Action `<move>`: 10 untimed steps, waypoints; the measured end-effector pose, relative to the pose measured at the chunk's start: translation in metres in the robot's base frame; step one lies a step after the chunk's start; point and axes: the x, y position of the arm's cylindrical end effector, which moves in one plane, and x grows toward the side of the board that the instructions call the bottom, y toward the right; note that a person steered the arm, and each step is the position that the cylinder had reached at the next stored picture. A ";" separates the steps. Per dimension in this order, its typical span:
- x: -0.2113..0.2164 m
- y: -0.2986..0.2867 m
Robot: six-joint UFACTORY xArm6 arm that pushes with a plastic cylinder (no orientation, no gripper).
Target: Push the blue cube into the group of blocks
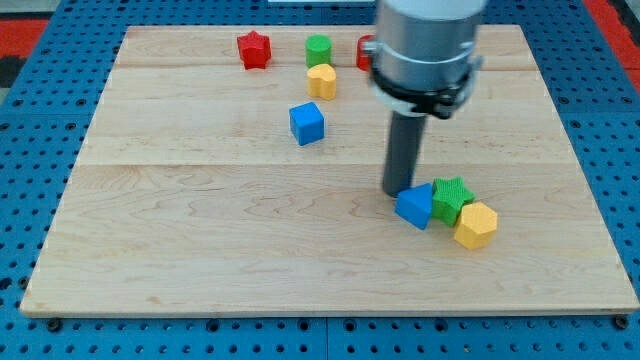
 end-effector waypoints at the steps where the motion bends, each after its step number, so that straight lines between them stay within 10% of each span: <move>1: -0.027 -0.080; 3: -0.086 -0.194; 5: -0.082 -0.027; 7: -0.142 -0.041; 9: -0.013 0.052; 10: -0.053 0.029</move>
